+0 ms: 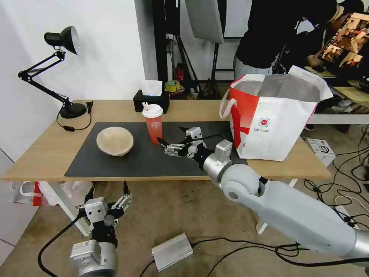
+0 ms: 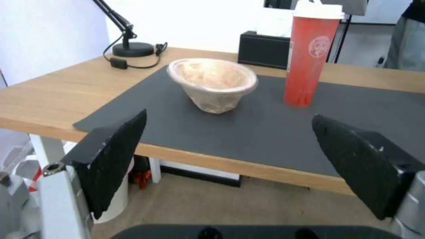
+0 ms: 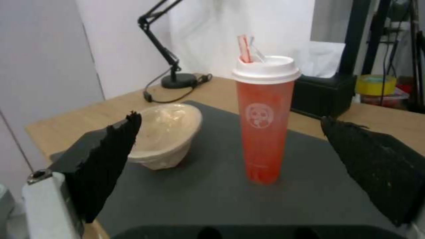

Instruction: Pick up the trash from the table and place it into the takeout bag.

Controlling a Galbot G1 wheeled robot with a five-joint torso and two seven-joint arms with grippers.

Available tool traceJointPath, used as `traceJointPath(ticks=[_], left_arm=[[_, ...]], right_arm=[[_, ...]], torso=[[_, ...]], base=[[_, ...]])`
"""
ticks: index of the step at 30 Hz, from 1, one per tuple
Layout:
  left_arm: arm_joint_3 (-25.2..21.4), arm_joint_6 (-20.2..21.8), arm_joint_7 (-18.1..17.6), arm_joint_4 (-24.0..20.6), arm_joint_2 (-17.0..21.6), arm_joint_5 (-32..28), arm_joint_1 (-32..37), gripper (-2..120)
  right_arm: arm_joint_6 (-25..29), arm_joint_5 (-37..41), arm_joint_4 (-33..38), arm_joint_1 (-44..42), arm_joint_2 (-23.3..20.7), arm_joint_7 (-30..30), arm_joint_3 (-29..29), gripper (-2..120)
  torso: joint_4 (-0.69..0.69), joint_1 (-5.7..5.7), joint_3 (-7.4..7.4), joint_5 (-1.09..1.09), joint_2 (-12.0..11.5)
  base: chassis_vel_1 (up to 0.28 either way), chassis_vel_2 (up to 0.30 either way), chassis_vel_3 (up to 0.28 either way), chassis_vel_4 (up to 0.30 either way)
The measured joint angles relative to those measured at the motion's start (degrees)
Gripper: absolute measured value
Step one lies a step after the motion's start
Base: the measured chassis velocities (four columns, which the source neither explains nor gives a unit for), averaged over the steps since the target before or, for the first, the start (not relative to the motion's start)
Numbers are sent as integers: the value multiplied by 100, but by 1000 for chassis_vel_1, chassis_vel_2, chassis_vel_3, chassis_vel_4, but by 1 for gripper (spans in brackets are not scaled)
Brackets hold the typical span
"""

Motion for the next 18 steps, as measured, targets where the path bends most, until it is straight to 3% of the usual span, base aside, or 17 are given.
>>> traceJointPath(ticks=[18], left_arm=[[37, 110, -18, 22, 13, -128, -19, 100]], right_arm=[[-234, -160, -837, 261, 648, 155, 46, 100]], torso=[[0, 0, 0, 0, 0]], base=[[0, 0, 0, 0]])
